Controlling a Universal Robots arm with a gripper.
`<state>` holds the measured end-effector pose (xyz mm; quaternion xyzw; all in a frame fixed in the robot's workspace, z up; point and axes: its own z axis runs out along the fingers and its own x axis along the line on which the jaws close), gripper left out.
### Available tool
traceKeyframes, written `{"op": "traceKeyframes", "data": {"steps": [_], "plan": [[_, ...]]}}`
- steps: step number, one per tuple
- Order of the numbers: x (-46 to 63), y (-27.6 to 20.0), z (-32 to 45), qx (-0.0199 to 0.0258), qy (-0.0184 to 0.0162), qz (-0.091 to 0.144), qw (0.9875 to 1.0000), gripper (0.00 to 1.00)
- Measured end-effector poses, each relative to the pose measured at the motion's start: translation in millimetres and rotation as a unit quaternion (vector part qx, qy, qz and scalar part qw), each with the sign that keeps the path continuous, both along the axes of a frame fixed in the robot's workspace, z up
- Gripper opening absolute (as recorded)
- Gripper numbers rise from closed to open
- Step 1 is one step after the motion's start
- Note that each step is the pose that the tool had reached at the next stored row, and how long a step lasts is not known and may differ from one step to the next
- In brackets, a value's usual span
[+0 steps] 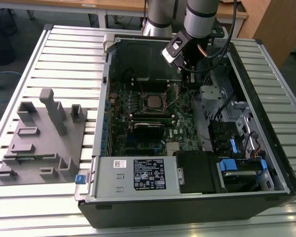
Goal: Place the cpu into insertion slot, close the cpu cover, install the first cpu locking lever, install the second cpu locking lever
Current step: 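Close the cpu cover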
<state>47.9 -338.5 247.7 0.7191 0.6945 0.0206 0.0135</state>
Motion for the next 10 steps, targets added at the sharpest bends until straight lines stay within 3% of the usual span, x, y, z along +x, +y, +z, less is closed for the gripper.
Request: {"op": "traceKeyframes", "data": {"steps": [10], "plan": [[0.0, 0.0, -4.0, -0.0002, 0.0000, 0.000, 1.0000, 0.10]]}}
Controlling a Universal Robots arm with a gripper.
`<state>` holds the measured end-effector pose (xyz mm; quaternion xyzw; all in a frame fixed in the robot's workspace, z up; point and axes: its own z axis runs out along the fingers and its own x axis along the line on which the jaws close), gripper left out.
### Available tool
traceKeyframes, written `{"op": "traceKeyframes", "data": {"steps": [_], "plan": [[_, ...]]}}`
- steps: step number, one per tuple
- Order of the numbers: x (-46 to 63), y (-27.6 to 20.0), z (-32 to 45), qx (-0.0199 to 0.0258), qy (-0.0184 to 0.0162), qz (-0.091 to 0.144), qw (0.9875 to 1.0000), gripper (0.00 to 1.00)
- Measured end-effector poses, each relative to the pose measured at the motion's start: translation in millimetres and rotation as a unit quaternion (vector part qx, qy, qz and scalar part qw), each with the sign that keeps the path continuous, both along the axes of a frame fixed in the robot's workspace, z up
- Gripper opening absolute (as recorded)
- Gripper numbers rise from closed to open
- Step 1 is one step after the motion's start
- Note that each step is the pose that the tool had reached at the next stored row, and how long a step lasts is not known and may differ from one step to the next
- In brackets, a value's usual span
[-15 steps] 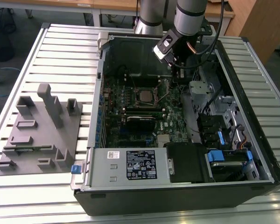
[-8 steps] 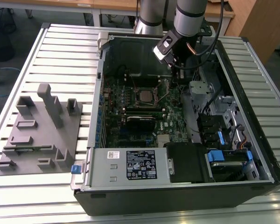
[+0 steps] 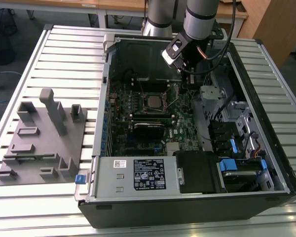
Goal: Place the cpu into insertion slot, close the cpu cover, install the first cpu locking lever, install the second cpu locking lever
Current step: 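Close the cpu cover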
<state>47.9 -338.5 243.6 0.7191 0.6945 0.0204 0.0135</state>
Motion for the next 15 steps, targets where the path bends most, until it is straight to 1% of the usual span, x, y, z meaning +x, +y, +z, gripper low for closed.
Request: {"op": "traceKeyframes", "data": {"steps": [11, 15], "plan": [[0.0, 0.0, -1.0, 0.0001, 0.0000, 0.000, 1.0000, 0.10], [-3.1, 0.0, -1.0, 0.0001, -0.0001, 0.000, 1.0000, 0.10]]}}
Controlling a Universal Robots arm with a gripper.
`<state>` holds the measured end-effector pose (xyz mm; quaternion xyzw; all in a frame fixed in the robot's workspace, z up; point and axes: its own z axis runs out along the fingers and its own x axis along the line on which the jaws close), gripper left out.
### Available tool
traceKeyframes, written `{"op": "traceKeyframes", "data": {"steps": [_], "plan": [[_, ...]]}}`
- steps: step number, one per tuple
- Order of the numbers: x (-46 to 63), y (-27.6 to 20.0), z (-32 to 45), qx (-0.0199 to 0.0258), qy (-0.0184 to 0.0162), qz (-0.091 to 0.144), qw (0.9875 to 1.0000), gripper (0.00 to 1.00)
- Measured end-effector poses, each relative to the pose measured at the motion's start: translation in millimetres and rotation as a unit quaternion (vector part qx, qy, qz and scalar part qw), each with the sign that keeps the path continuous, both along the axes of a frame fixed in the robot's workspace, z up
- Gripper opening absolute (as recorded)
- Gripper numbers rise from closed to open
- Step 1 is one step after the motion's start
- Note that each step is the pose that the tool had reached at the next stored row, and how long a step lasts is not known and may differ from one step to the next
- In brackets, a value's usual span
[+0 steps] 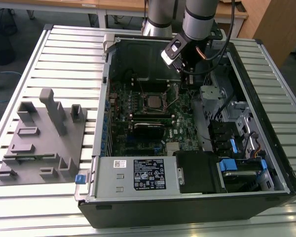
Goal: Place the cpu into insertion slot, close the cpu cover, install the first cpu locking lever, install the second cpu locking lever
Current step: 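Close the cpu cover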
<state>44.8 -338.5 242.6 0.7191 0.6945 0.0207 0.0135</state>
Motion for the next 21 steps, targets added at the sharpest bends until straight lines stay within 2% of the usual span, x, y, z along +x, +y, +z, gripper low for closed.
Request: {"op": "traceKeyframes", "data": {"steps": [4, 12, 21], "plan": [[-7.0, 0.0, 0.0, 0.0000, -0.0009, 0.000, 1.0000, 0.10], [-28.3, 0.0, -0.2, 0.0001, -0.0046, 0.000, 1.0000, 0.10], [-45.9, 0.0, -0.5, 0.0000, -0.0062, 0.000, 1.0000, 0.10]]}}
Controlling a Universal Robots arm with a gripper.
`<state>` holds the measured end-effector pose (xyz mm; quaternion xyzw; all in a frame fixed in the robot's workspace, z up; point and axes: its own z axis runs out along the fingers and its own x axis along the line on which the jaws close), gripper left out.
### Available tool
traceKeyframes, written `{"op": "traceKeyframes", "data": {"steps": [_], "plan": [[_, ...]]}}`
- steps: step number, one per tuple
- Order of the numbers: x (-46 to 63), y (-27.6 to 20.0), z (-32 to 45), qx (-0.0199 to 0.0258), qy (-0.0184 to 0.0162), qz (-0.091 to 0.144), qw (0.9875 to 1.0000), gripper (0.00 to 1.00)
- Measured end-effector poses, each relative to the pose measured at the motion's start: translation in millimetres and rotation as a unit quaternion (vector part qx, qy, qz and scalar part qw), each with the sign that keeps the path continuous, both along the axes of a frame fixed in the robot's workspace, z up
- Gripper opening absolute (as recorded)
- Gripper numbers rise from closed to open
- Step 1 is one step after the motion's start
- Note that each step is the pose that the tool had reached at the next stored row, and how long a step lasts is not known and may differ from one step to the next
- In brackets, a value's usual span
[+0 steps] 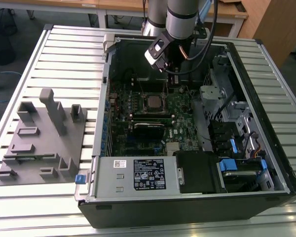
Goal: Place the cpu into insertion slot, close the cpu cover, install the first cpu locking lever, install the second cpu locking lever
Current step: 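Close the cpu cover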
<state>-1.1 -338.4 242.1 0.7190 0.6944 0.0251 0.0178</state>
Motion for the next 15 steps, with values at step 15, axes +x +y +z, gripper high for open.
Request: {"op": "traceKeyframes", "data": {"steps": [15], "plan": [[-16.9, 0.0, -0.3, 0.0000, -0.0009, 0.000, 1.0000, 0.10]]}}
